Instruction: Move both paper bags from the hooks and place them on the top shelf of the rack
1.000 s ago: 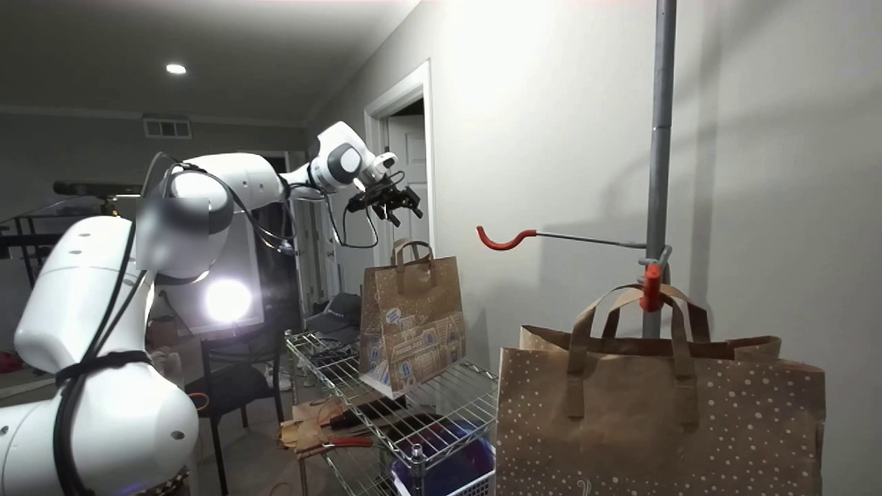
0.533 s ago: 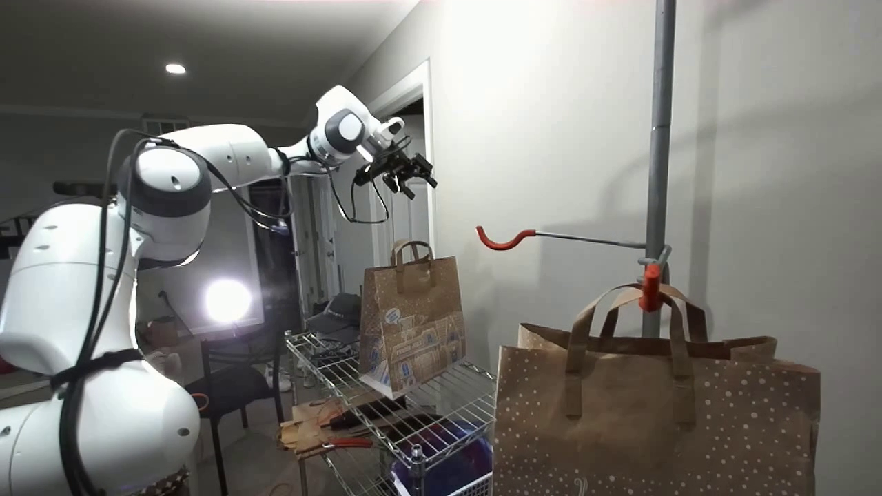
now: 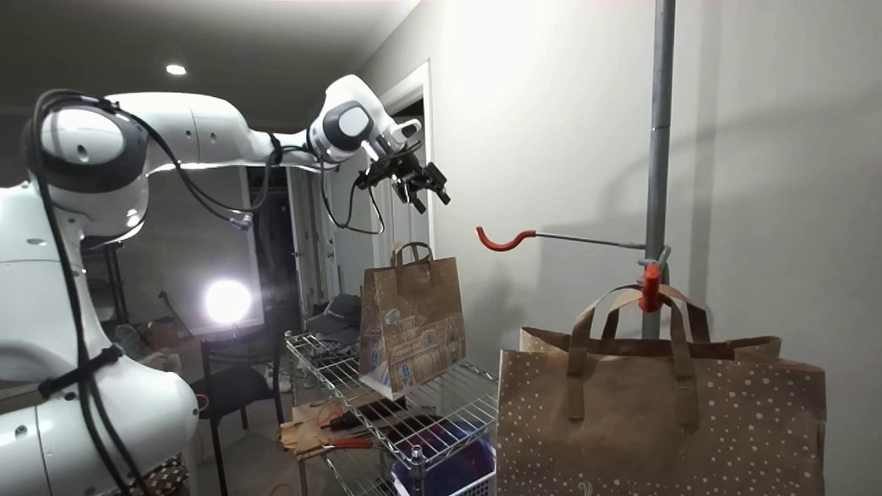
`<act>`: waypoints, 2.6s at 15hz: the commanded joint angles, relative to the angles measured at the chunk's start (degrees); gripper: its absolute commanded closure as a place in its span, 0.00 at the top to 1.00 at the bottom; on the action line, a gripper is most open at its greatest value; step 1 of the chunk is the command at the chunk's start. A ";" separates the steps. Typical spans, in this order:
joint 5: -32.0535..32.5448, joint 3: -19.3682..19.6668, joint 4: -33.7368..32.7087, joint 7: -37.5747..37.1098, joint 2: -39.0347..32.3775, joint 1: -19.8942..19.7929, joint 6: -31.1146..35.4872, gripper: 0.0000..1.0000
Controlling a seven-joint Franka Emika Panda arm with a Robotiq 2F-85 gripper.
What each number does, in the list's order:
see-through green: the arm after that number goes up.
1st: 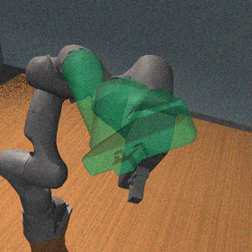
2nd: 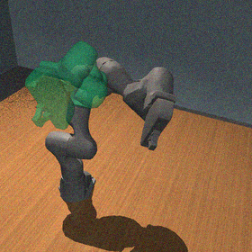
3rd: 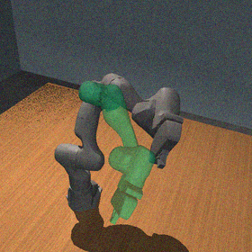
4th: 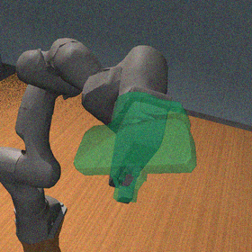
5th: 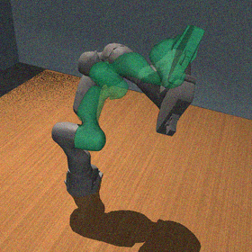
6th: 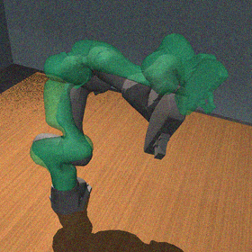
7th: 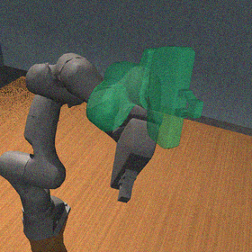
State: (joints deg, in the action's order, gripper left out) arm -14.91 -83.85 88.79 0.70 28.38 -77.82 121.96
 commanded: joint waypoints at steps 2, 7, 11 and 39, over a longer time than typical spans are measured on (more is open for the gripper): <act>-3.81 17.76 14.99 4.76 -1.08 19.29 1.45 1.00; -10.86 37.14 27.12 11.96 0.58 39.84 -0.87 1.00; -12.57 47.75 36.46 12.60 5.51 46.10 -3.06 1.00; 40.87 80.42 39.15 -46.74 -5.70 54.80 7.02 1.00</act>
State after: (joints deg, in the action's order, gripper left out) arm 22.13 -2.74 129.47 -40.49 24.00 -22.37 130.99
